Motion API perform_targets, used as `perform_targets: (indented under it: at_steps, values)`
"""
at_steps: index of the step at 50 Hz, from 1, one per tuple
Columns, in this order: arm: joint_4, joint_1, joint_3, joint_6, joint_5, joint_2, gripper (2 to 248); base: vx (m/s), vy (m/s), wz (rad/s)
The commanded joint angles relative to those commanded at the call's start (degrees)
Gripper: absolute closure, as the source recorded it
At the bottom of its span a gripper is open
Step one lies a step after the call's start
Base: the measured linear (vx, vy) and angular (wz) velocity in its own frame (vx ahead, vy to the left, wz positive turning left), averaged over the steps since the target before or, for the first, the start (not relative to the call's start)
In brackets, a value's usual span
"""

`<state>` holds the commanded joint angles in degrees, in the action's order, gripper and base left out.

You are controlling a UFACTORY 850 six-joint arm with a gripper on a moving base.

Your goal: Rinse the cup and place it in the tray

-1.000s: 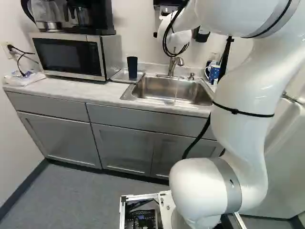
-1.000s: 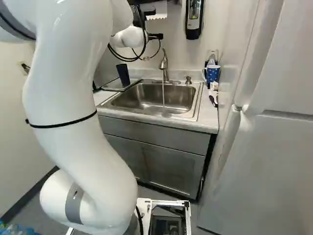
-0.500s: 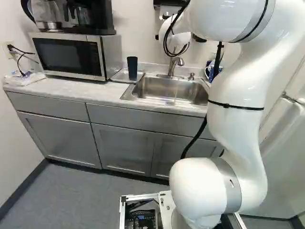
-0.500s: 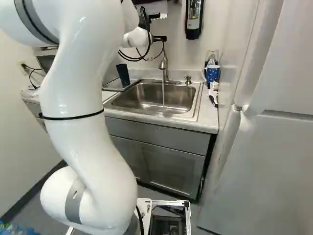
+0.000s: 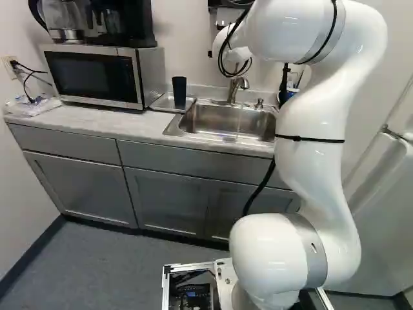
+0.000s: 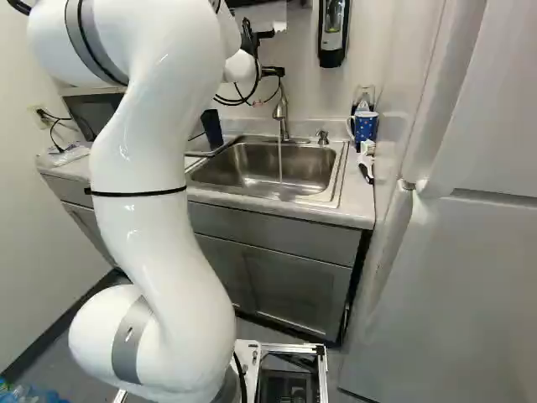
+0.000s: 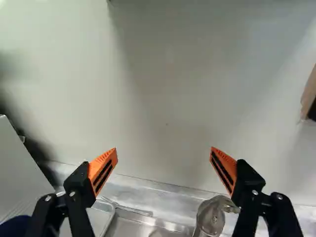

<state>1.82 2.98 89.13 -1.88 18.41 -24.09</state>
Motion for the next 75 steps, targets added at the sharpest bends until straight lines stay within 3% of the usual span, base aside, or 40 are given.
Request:
perform_targets:
  at_steps: [28,75]
  values:
    - [0.00,-0.04,-0.99,0.00,-2.01,0.83,3,0.000,0.000,0.000]
    - [0.00,0.36,-10.68,0.00,-7.03,9.16,3,0.000,0.000,0.000]
